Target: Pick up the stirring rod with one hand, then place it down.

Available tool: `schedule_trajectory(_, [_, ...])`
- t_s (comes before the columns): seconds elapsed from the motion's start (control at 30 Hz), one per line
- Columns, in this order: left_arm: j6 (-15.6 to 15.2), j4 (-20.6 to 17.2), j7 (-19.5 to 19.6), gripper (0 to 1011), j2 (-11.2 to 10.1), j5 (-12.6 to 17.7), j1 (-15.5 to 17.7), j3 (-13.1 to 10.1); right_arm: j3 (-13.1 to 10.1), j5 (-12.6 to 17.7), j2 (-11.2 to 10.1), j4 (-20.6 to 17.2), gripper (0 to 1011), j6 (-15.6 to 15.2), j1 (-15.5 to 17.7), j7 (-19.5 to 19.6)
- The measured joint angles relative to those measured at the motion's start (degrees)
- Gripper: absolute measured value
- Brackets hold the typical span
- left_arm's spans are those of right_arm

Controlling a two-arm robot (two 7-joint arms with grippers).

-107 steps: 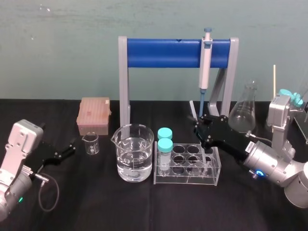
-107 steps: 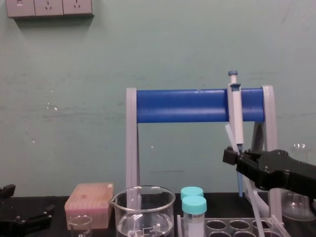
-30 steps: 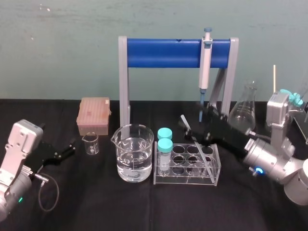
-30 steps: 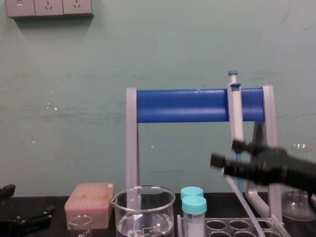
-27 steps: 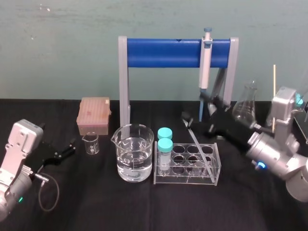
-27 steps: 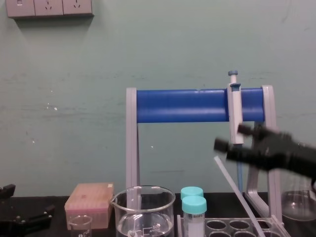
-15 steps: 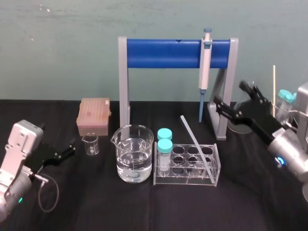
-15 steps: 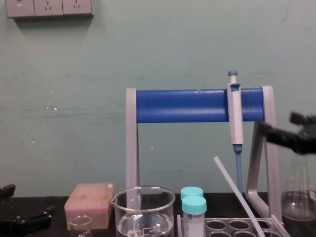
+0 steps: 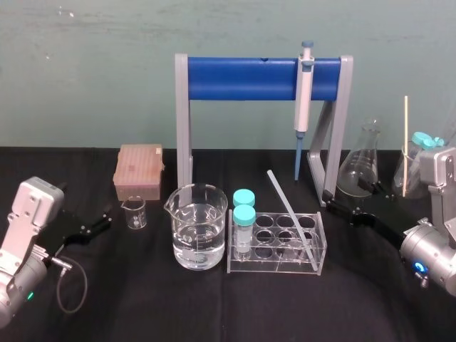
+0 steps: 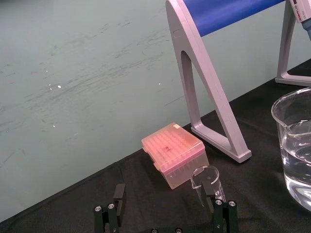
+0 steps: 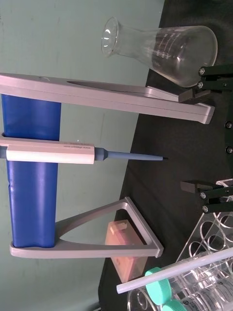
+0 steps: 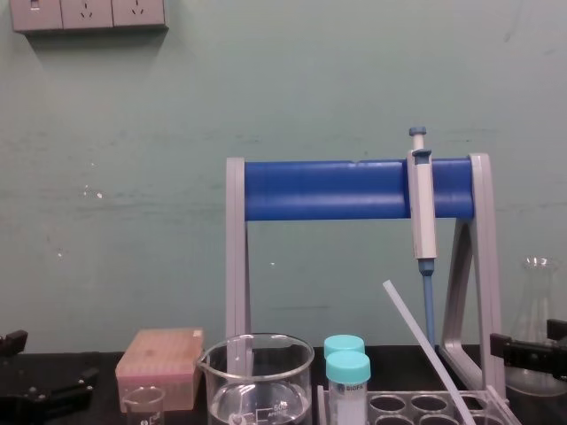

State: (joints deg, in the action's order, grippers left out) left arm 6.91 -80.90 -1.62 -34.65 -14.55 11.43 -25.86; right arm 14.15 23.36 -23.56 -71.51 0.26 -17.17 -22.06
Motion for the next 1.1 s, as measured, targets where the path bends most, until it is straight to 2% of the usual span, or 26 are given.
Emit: schedule_trajectory(1.1, [0.0, 0.0, 0.0, 1000, 0.0, 0.0, 0.0, 0.0, 0.06, 0.02, 0.03, 0.09, 1004, -0.11, -0.08, -0.13])
